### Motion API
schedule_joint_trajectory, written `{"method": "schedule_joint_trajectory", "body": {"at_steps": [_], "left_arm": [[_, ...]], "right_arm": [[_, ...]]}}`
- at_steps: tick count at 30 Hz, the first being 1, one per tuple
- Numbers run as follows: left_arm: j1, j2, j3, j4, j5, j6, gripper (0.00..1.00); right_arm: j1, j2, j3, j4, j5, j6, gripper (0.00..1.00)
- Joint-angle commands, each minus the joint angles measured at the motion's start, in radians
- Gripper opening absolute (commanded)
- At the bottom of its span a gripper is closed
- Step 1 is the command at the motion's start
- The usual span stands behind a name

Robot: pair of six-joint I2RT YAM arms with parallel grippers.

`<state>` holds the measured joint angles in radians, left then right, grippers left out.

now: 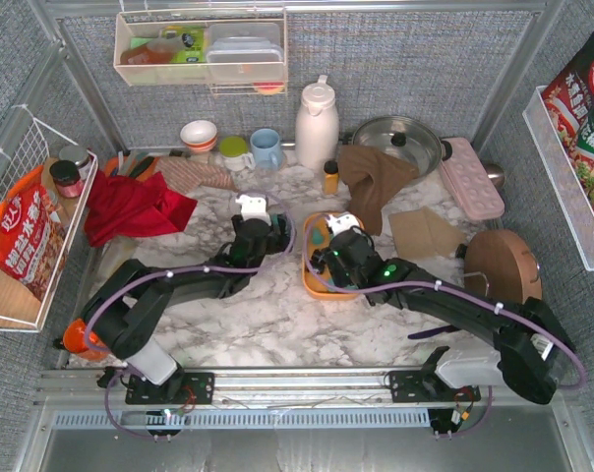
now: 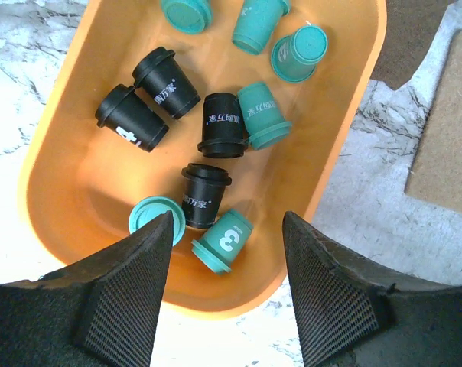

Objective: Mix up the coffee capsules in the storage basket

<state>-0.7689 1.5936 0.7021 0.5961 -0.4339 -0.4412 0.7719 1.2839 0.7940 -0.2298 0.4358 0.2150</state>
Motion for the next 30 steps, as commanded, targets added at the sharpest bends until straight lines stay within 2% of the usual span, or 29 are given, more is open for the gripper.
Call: {"method": "schedule_joint_trajectory", "body": {"at_steps": [1,7,13,23,30], "left_arm": [[0.039,0.063,0.079,-0.113,0.136,-0.049,0.95],[0.062,0.173,0.208,-0.223,0.206,-0.032,0.91],[0.079,0.283,0.305,-0.327,0.212,-0.016,0.79],[0.082,0.315,0.327,-0.292,0.301,0.019,0.64],[0.082,0.343,0.351,-0.317,0.276,0.052,0.63]], "right_arm": [[-0.004,-0.035,0.001,-0.003,-0.017,0.011,0.63],[-0.013,-0.083,-0.015,-0.01,-0.021,0.006,0.63],[-0.022,-0.121,-0.02,-0.014,-0.037,0.004,0.63],[-0.031,-0.136,-0.021,-0.013,-0.057,0.002,0.63],[-0.034,-0.133,-0.014,-0.015,-0.073,0.004,0.63]]}}
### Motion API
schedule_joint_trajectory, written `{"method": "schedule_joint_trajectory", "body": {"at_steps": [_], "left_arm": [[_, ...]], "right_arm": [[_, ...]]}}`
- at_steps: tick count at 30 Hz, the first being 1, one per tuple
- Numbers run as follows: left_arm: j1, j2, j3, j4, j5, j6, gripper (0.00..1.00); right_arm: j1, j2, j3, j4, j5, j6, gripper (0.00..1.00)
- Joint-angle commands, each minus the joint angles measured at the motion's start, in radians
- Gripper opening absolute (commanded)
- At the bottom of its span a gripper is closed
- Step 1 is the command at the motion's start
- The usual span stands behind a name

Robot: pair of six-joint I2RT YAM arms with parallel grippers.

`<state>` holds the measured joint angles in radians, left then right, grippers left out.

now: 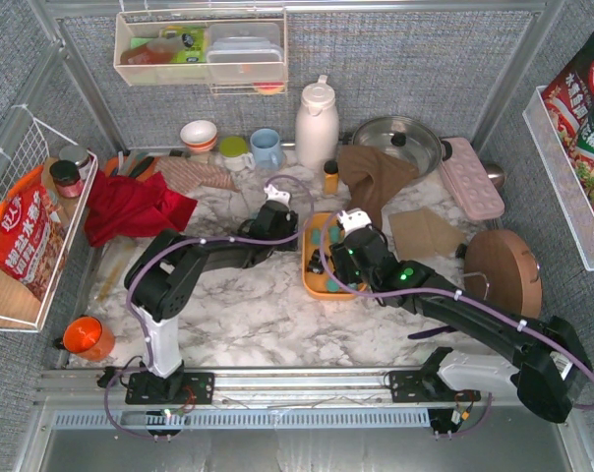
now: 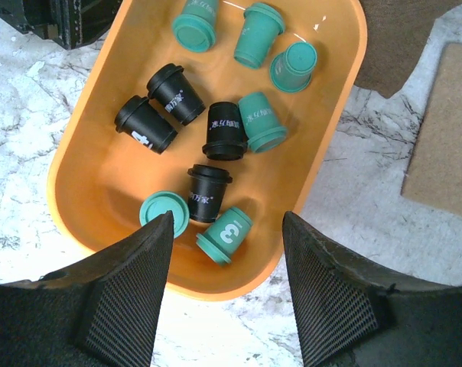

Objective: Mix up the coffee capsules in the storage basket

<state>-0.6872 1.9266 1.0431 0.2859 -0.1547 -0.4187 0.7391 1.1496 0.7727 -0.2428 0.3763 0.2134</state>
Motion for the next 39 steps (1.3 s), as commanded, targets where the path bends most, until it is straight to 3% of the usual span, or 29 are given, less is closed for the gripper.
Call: {"method": "schedule_joint_trajectory", "body": {"at_steps": [1,4,11,18,29,39], "left_arm": [[0.001,0.013,0.013,-0.008,-0.004,0.032,0.63],[0.001,0.016,0.012,-0.004,-0.008,0.037,0.61],[0.001,-0.042,-0.069,0.123,0.034,0.072,0.47],[0.0,-0.15,-0.194,0.249,0.067,0.14,0.46],[-0.048,-0.434,-0.594,0.778,0.299,0.374,0.46],[-0.159,-0.475,-0.675,0.98,0.411,0.531,0.46]], "right_arm": [[-0.001,0.0,0.008,-0.002,-0.013,0.006,0.63],[-0.003,-0.003,0.01,-0.006,-0.017,0.006,0.63],[-0.003,-0.01,0.01,-0.012,-0.022,0.01,0.63],[-0.004,-0.018,0.019,-0.019,-0.057,0.02,0.63],[-0.004,-0.025,0.073,0.021,-0.189,0.09,0.63],[-0.003,-0.068,0.028,0.196,-0.358,0.153,0.64]]}}
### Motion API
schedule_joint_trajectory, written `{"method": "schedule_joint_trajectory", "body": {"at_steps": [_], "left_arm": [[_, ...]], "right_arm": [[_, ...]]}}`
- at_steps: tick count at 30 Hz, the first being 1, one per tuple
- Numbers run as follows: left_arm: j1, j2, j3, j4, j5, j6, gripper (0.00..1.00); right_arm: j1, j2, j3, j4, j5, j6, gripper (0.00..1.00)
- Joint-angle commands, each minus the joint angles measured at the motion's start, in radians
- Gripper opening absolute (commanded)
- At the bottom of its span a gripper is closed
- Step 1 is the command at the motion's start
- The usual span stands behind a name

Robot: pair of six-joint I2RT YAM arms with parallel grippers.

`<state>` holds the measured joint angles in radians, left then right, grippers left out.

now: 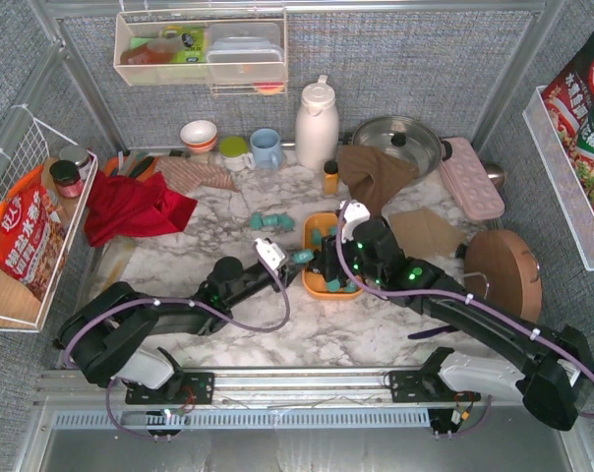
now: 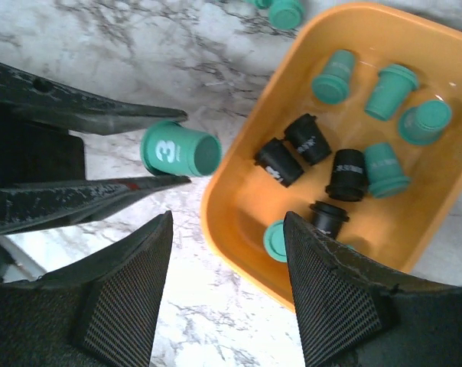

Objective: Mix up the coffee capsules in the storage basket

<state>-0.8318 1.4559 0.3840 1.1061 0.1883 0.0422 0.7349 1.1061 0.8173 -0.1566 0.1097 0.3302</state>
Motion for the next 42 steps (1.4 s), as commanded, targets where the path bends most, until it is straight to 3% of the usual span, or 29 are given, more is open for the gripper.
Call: {"method": "schedule_joint_trajectory", "body": {"at_steps": [1,7,18,30,33,36,42], "left_arm": [[-0.019,-0.003,-0.025,0.194,0.081,0.075,0.46],[-0.026,0.029,-0.075,0.412,0.155,0.062,0.46],[-0.047,0.053,-0.049,0.449,0.224,0.053,0.46],[-0.055,0.069,-0.039,0.464,0.219,0.054,0.48],[-0.055,0.069,-0.04,0.457,0.203,0.053,0.63],[-0.055,0.068,-0.045,0.445,0.18,0.054,0.96],[-0.055,0.048,-0.072,0.416,0.084,0.056,0.99]], "right_arm": [[0.001,-0.034,-0.022,0.121,-0.101,0.041,0.64],[0.001,-0.07,-0.048,0.16,-0.138,0.049,0.64],[0.001,-0.061,-0.071,0.224,-0.19,0.062,0.59],[0.001,-0.056,-0.076,0.223,-0.215,0.068,0.29],[0.001,-0.062,-0.077,0.209,-0.194,0.066,0.22],[0.001,-0.063,-0.075,0.19,-0.16,0.06,0.17],[0.001,-0.061,-0.059,0.098,-0.002,0.012,0.13]]}}
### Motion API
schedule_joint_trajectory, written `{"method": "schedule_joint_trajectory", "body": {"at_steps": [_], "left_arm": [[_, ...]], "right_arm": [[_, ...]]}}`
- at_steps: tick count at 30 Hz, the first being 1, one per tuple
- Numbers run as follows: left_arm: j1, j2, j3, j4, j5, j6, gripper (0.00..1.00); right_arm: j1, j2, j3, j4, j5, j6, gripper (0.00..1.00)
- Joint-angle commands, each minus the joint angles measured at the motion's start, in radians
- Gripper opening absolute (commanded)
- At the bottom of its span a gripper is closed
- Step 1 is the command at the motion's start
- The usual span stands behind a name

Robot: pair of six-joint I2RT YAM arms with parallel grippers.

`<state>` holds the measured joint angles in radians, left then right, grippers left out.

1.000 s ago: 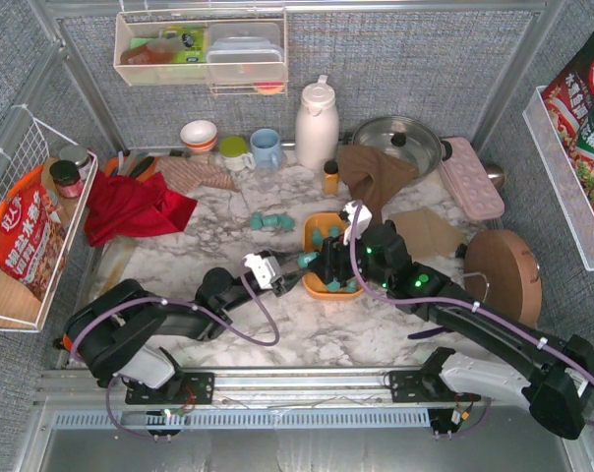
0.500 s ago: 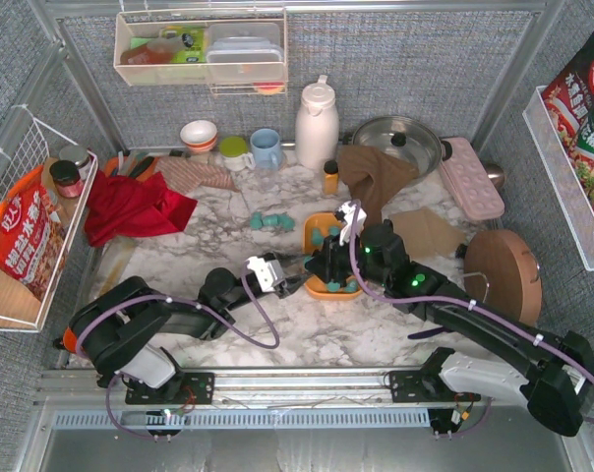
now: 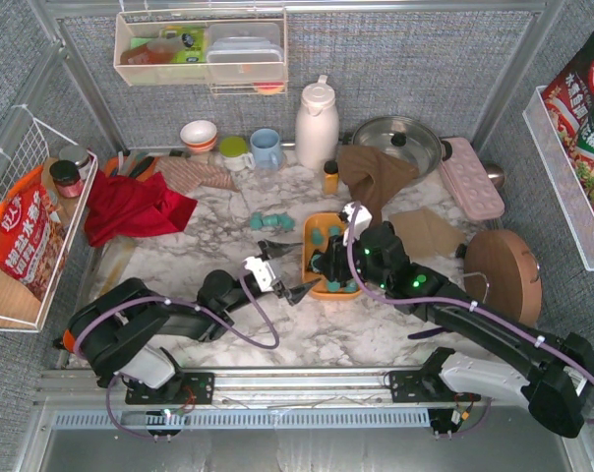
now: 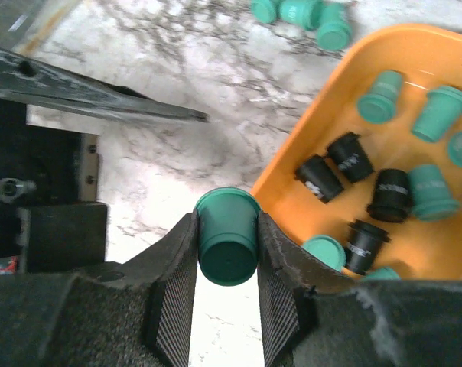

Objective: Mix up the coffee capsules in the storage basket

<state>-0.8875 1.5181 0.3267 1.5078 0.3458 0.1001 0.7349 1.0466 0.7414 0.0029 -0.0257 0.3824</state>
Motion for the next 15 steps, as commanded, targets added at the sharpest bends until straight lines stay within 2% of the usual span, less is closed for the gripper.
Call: {"method": "schedule_joint_trajectory", "body": {"at_steps": [1,4,6,11,15], "left_arm": [[0.001,-0.02,-0.02,0.01,-0.1,-0.009,0.99],[0.0,-0.043,-0.027,-0.028,-0.22,-0.042,0.99],[0.001,-0.062,-0.017,-0.109,-0.304,-0.057,0.99],[0.0,-0.096,0.045,-0.314,-0.461,-0.095,0.99],[0.0,-0.098,0.07,-0.376,-0.586,-0.117,0.99]], "right_arm": [[0.001,0.005,0.024,-0.094,0.179,-0.056,0.13],[0.001,0.032,0.034,-0.158,0.296,-0.098,0.13],[-0.001,0.047,0.028,-0.174,0.344,-0.119,0.13],[-0.002,0.075,0.016,-0.18,0.371,-0.135,0.14],[-0.003,0.101,0.019,-0.181,0.397,-0.151,0.16]]}}
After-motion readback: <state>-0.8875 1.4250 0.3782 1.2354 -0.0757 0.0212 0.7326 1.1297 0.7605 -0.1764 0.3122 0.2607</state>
